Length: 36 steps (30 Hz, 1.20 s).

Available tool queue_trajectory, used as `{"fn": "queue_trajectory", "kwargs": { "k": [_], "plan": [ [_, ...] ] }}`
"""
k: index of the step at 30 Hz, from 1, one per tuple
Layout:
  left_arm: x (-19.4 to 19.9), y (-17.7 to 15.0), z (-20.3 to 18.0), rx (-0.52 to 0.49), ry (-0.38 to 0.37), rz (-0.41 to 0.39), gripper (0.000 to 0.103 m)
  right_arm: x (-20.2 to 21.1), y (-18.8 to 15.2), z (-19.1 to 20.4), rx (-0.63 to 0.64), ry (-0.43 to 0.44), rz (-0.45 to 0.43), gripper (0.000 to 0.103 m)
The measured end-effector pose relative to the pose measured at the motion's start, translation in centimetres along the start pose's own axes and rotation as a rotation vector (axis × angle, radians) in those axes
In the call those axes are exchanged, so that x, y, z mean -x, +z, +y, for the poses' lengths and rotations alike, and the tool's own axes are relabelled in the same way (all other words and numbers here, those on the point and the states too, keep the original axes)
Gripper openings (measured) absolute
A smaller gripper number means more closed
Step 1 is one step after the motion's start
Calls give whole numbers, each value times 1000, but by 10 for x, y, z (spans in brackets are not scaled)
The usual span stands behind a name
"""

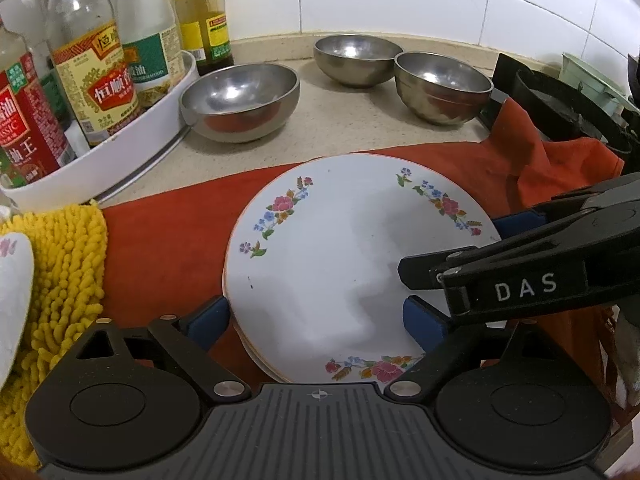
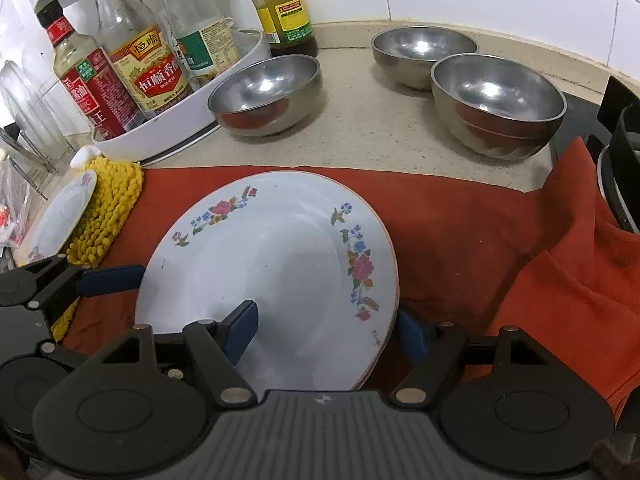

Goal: Organize plates and bowls
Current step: 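Open both grippers and release the floral-rim plate on the stack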

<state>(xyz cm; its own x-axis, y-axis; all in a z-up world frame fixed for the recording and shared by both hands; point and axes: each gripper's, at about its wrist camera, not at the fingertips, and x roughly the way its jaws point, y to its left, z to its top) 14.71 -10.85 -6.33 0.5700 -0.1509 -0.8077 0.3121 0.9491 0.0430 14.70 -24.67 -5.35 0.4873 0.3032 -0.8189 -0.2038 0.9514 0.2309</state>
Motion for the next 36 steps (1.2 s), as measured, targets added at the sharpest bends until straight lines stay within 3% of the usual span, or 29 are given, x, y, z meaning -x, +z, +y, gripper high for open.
{"fn": "queue_trajectory", "kwargs": {
  "k": [7, 8, 9, 11, 13, 17, 20, 24, 36],
  "plan": [
    [4, -1, 1, -8, 6, -5, 95, 0, 0, 5, -6, 21, 9, 70],
    [6, -2, 0, -16, 6, -11, 90, 1, -1, 6, -8, 29, 7, 70],
    [8, -2, -1, -30, -50, -13, 81, 2, -1, 8, -4, 41, -1, 71],
    [14, -2, -8, -38, -100, -17, 83, 1, -1, 12, -6, 97, 9, 71],
    [17, -3, -12, -76, -34, -25, 87, -3, 0, 15, -17, 142, 42, 69],
    [28, -8, 24, 65, -42, -37, 89, 1, 2, 9, -9, 83, -14, 68],
    [22, -6, 48, 144, 17, -18, 89, 5, 8, 7, -21, 92, -34, 68],
    [12, -6, 52, 135, 51, 28, 89, -2, 11, 19, 14, 85, -16, 68],
    [9, -7, 45, 124, 28, 53, 89, 7, 14, 34, 84, 2, -40, 68]
  ]
}}
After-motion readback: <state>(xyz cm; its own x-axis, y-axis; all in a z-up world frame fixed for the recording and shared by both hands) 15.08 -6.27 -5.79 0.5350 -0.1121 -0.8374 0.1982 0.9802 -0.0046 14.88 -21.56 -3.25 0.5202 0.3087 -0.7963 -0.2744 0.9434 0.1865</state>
